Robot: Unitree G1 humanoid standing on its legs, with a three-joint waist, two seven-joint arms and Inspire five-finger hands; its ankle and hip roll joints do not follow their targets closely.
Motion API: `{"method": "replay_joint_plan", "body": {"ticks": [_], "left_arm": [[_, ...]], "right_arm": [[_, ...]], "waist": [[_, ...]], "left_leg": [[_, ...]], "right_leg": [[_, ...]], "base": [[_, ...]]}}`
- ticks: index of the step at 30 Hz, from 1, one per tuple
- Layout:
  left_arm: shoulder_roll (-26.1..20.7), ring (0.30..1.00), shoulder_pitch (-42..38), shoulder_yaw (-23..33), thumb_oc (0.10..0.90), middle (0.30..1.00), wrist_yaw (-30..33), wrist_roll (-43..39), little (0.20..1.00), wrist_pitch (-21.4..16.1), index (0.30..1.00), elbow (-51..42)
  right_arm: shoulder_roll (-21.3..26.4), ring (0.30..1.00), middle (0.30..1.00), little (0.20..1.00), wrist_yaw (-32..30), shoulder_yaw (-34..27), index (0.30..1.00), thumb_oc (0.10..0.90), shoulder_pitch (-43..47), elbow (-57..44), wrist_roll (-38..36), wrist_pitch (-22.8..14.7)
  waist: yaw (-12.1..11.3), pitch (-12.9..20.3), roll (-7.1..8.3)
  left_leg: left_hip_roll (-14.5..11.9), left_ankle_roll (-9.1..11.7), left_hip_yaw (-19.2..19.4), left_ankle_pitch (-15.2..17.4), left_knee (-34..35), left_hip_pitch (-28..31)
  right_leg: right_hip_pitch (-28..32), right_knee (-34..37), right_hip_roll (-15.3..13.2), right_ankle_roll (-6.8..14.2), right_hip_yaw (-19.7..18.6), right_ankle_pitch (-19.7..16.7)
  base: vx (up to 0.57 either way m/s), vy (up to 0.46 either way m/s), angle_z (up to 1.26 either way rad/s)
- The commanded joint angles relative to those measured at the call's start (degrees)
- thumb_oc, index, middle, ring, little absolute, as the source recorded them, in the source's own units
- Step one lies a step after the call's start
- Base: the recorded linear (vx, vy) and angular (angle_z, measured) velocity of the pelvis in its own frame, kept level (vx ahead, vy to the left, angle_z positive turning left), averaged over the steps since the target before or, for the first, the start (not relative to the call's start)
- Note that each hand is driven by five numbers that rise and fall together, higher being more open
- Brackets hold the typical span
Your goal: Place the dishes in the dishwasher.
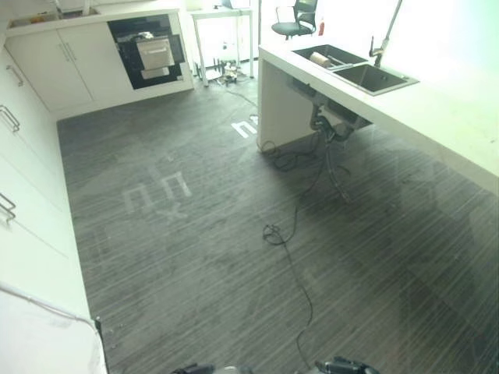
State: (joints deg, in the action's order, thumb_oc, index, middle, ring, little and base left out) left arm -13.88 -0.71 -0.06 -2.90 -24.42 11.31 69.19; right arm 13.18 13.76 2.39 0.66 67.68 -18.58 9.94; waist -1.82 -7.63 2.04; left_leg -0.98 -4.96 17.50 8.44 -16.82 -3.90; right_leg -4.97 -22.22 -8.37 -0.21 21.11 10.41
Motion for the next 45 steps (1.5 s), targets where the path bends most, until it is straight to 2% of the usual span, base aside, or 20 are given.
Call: {"method": "replay_joint_plan", "body": {"ticks": [1, 12, 15, 17, 20, 23, 24, 25, 28, 29, 31, 33, 35, 36, 37, 38, 39, 42, 44, 45], "left_arm": [[2.6, 0.900, 0.7, -2.2, 0.800, 0.900, -0.2, 0.7, 0.900, 1.4, 0.900, 1.5], [2.7, 0.900, 0.8, -2.0, 0.800, 0.900, 0.0, -0.3, 0.900, 1.0, 0.900, 1.5], [2.5, 0.900, 0.7, -0.7, 0.800, 0.900, 1.0, -4.0, 0.900, 0.4, 0.900, 0.4], [2.4, 0.900, 1.2, 0.9, 0.800, 0.900, 4.1, -8.5, 0.900, -4.9, 0.900, -6.6], [2.1, 0.900, 1.5, 0.9, 0.800, 0.900, 5.5, -9.8, 0.900, -10.1, 0.900, -12.3], [2.3, 0.900, 3.0, 1.4, 0.800, 0.900, 5.5, -12.5, 0.900, -13.8, 0.900, -18.5], [2.8, 0.900, 5.6, 1.4, 0.800, 0.900, 4.8, -13.5, 0.900, -18.2, 0.900, -24.3], [2.9, 0.900, 5.8, 1.4, 0.800, 0.900, 4.7, -13.6, 0.900, -19.1, 0.900, -24.7], [3.3, 0.900, 7.6, 2.0, 0.800, 0.900, 4.9, -15.4, 0.900, -22.2, 0.900, -28.3], [3.3, 0.900, 8.3, 2.3, 0.800, 0.900, 4.0, -15.8, 0.900, -23.3, 0.900, -29.8], [2.6, 0.900, 9.2, 2.0, 0.800, 0.900, 2.5, -15.7, 0.900, -25.0, 0.900, -32.8], [2.4, 0.900, 10.3, 1.2, 0.800, 0.900, 1.3, -15.8, 0.900, -26.8, 0.900, -35.5], [2.4, 0.900, 10.9, 0.7, 0.800, 0.900, 1.0, -15.8, 0.900, -27.6, 0.900, -36.7], [3.1, 0.900, 12.1, 0.2, 0.800, 0.900, 0.2, -16.5, 0.900, -28.7, 0.900, -38.3], [3.0, 0.900, 12.8, -0.1, 0.800, 0.900, 0.5, -16.7, 0.900, -29.0, 0.900, -39.3], [2.5, 0.900, 14.3, -0.6, 0.800, 0.900, 1.5, -17.1, 0.900, -29.1, 0.900, -42.4], [2.2, 0.900, 15.4, -0.6, 0.800, 0.900, 1.8, -17.0, 0.900, -29.5, 0.900, -44.1], [2.6, 0.900, 16.6, 0.1, 0.800, 0.900, 1.0, -17.7, 0.900, -30.5, 0.900, -45.8], [2.2, 0.900, 16.5, 0.1, 0.800, 0.900, 0.9, -16.3, 0.900, -31.1, 0.900, -46.6], [1.4, 0.900, 16.3, 0.3, 0.800, 0.900, 0.8, -16.1, 0.900, -29.7, 0.900, -48.6]], "right_arm": [[1.0, 0.900, 0.900, 0.900, 0.6, 1.5, 0.900, 0.800, -1.3, 2.9, 1.8, 0.8], [0.9, 0.900, 0.900, 0.900, 0.1, 1.3, 0.900, 0.800, -1.3, 3.2, 1.1, 0.6], [1.1, 0.900, 0.900, 0.900, -0.2, -0.3, 0.900, 0.800, -1.0, 1.2, -7.2, -2.1], [2.0, 0.900, 0.900, 0.900, -1.1, -1.1, 0.900, 0.800, -1.3, -7.8, -10.7, -6.4], [2.3, 0.900, 0.900, 0.900, -2.3, -1.7, 0.900, 0.800, -1.4, -14.0, -12.3, -9.3], [2.6, 0.900, 0.900, 0.900, -3.4, -2.1, 0.900, 0.800, -2.4, -23.9, -14.5, -9.0], [2.5, 0.900, 0.900, 0.900, -3.8, -2.1, 0.900, 0.800, -4.5, -34.2, -14.5, -9.8], [2.5, 0.900, 0.900, 0.900, -3.4, -2.1, 0.900, 0.800, -4.7, -34.8, -14.4, -10.4], [2.7, 0.900, 0.900, 0.900, -2.8, -2.2, 0.900, 0.800, -5.8, -42.0, -12.9, -11.6], [3.4, 0.900, 0.900, 0.900, -2.9, -2.0, 0.900, 0.800, -6.4, -45.3, -11.6, -12.5], [4.5, 0.900, 0.900, 0.900, -2.9, -2.1, 0.900, 0.800, -7.3, -51.0, -11.7, -12.5], [5.3, 0.900, 0.900, 0.900, -2.0, -2.7, 0.900, 0.800, -8.1, -53.0, -11.9, -14.1], [5.4, 0.900, 0.900, 0.900, -1.9, -3.1, 0.900, 0.800, -8.4, -53.6, -12.0, -14.9], [5.4, 0.900, 0.900, 0.900, -1.5, -3.4, 0.900, 0.800, -8.6, -54.7, -11.4, -14.8], [5.5, 0.900, 0.900, 0.900, -1.2, -3.3, 0.900, 0.800, -9.0, -55.5, -11.2, -14.5], [5.9, 0.900, 0.900, 0.900, -0.1, -3.7, 0.900, 0.800, -11.0, -58.1, -10.7, -14.0], [6.5, 0.900, 0.900, 0.900, 1.3, -4.3, 0.900, 0.800, -12.5, -59.9, -11.4, -13.8], [7.4, 0.900, 0.900, 0.900, 3.6, -4.5, 0.900, 0.800, -14.3, -61.2, -12.1, -14.7], [7.4, 0.900, 0.900, 0.900, 3.8, -4.3, 0.900, 0.800, -14.6, -61.3, -12.7, -15.5], [7.0, 0.900, 0.900, 0.900, 3.6, -4.5, 0.900, 0.800, -15.1, -62.0, -13.6, -15.3]], "waist": [[-0.2, 0.4, -0.54], [-0.2, 0.3, -0.77], [0.0, 0.4, -1.05], [0.7, 0.0, -1.36], [0.8, 0.0, -1.59], [1.0, -0.3, -1.69], [1.1, -0.8, -1.67], [1.1, -0.9, -1.66], [0.7, -2.0, -0.23], [0.2, -3.0, 1.27], [0.7, -4.7, 2.22], [1.1, -5.8, 1.79], [1.2, -6.6, 1.38], [1.0, -7.1, 0.35], [0.9, -7.1, -0.48], [1.0, -7.0, -2.50], [0.8, -7.0, -3.13], [0.5, -6.7, -3.31], [0.4, -5.9, -2.99], [0.5, -4.9, -1.80]], "left_leg": [[-4.4, 7.1, -1.1, 6.6, -0.4, 2.2], [-4.3, 7.1, -1.2, 6.6, -0.4, 2.3], [-4.4, 7.2, -1.1, 6.6, -0.4, 2.8], [-4.6, 7.2, -0.5, 6.7, -0.4, 3.1], [-4.6, 7.2, -0.4, 6.6, -0.4, 3.1], [-4.5, 7.3, -0.7, 6.3, -0.4, 3.1], [-4.1, 7.6, -1.4, 5.4, -0.4, 3.1], [-4.1, 7.6, -1.5, 5.3, -0.4, 3.1], [-1.8, 7.8, -1.8, 2.5, -0.4, 3.9], [-0.8, 8.4, -1.4, -2.6, -1.0, 3.9], [-2.6, 8.8, -1.2, -4.3, -13.8, -1.6], [-4.3, 9.3, -2.0, -6.2, -18.0, -5.2], [-5.7, 9.6, -1.1, -8.0, -14.5, -5.6], [-7.2, 10.2, 1.7, -11.4, -3.1, -4.4], [-8.7, 10.9, 1.8, -12.8, -0.4, -4.9], [-13.4, 12.3, -0.1, -14.1, -0.4, -9.0], [-15.4, 13.1, -1.8, -15.0, -0.4, -10.9], [-17.0, 13.3, -1.2, -14.6, -0.4, -11.4], [-17.2, 12.7, 1.2, -12.1, -0.4, -10.6], [-15.0, 11.7, 1.8, -7.2, -0.4, -8.9]], "right_leg": [[2.6, 5.0, -3.3, 7.5, 0.0, -0.4], [2.7, 5.0, -3.2, 7.5, -0.1, -0.4], [3.2, 5.0, -3.0, 7.3, 0.2, -0.3], [3.3, 5.0, -2.8, 7.1, 0.2, -0.2], [3.2, 5.0, -2.5, 6.8, 0.3, 0.0], [3.1, 5.0, -2.1, 6.4, 0.1, 0.1], [2.8, 5.0, -1.5, 5.7, -0.5, 0.4], [2.8, 5.0, -1.5, 5.6, -0.5, 0.4], [2.6, 5.0, -1.8, 4.4, -1.7, 0.6], [2.8, 5.0, -2.6, 3.4, -2.3, 0.9], [2.4, 5.0, -2.8, 1.6, -2.0, 0.9], [2.2, 5.0, -1.9, 0.8, -2.1, 0.8], [2.7, 5.0, -1.3, 1.0, -2.7, 0.9], [3.8, 5.0, -0.6, 2.1, -3.8, 1.5], [4.3, 5.0, 0.1, 2.4, -4.1, 1.9], [5.4, 5.0, 2.0, 2.6, -5.0, 3.1], [6.1, 5.0, 2.5, 2.7, -5.5, 3.8], [7.6, 5.0, 2.4, 2.4, -4.6, 5.3], [8.8, 5.0, 1.6, 3.0, -3.7, 5.8], [11.6, 5.0, 0.0, 4.3, -3.8, 7.3]], "base": [[0.00, 0.000, 0.00], [0.00, 0.000, 0.00], [0.03, -0.024, 0.02], [0.05, -0.071, 0.02], [0.03, -0.073, 0.00], [0.06, -0.093, 0.00], [0.08, -0.132, 0.01], [0.11, -0.151, 0.03], [0.09, -0.129, -0.05], [0.06, -0.175, -0.05], [0.00, -0.177, 0.05], [0.04, -0.049, 0.15], [0.20, 0.100, -0.10], [0.34, 0.223, -0.17], [0.52, 0.370, -0.02], [0.43, 0.323, -0.28], [0.40, 0.302, -0.28], [0.25, 0.201, -0.51], [0.30, 0.216, -0.40], [0.31, 0.189, -0.31]]}}
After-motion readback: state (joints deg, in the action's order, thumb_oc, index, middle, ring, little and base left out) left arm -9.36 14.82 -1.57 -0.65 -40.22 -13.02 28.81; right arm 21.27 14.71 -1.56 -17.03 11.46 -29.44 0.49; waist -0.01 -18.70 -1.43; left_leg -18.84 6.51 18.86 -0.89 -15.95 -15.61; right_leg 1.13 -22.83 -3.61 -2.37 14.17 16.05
